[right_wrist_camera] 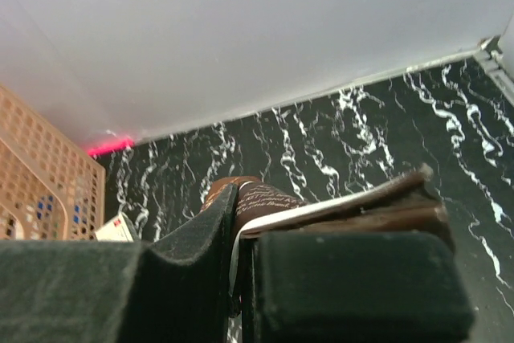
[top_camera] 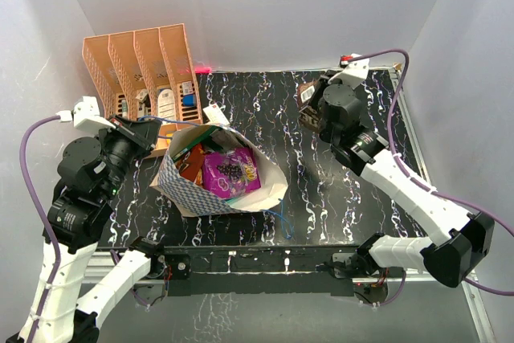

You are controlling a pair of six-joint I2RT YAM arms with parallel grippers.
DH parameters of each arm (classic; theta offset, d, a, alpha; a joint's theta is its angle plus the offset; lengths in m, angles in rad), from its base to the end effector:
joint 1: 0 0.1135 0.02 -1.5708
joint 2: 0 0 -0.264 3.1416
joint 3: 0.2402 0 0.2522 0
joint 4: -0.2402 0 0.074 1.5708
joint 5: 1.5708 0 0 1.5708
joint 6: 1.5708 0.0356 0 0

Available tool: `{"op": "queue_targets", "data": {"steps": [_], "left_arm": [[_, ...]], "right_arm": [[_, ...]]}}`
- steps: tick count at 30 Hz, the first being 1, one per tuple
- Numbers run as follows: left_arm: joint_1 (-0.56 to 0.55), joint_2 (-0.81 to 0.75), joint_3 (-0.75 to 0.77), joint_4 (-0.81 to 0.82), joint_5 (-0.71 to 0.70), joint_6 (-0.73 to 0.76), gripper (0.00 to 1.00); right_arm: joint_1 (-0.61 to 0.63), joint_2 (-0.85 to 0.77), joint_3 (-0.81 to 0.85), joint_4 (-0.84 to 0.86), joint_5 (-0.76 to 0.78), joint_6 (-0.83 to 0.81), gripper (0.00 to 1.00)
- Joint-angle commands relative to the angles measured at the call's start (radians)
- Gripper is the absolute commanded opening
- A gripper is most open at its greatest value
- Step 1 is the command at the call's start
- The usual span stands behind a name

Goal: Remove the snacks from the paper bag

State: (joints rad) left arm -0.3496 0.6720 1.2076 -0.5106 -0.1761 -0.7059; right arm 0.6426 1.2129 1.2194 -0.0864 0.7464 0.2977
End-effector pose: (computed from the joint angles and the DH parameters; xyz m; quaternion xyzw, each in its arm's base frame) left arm 0.0984 -0.0292 0.4572 -0.1852 0.6733 -0.3061 0.6470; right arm 0.2322 0.1436 0.4144 0.1262 0.7165 0.0473 0.6844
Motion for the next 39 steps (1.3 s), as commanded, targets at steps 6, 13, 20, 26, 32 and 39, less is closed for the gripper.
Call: {"op": "queue_targets", "data": {"steps": [6,13,20,26,32,39], "left_arm": [[0.003,-0.005,0.042,0.021,-0.019,0.030,0.00],[0.001,-0.014,0.031,0.019,-0.017,0.026,0.00],[0.003,-0.014,0.046,0.011,-0.010,0.020,0.00],[0.002,-0.021,0.047,-0.008,0.004,-0.001,0.00],[0.001,-0.014,0.058,-0.019,0.039,-0.017,0.00],[0.001,0.000,0.077,-0.036,0.053,-0.008,0.00]], "right_arm": [[-0.113,0.015,-0.107,0.025,-0.161,0.168,0.08],[-0.268,0.066,-0.149,-0.001,-0.348,0.300,0.08],[-0.448,0.176,-0.139,-0.018,-0.522,0.400,0.08],[-0.608,0.329,-0.089,-0.017,-0.635,0.435,0.11],[-0.746,0.511,0.021,0.001,-0.684,0.337,0.42],[-0.795,0.664,0.178,-0.206,-0.797,0.254,0.66]]}}
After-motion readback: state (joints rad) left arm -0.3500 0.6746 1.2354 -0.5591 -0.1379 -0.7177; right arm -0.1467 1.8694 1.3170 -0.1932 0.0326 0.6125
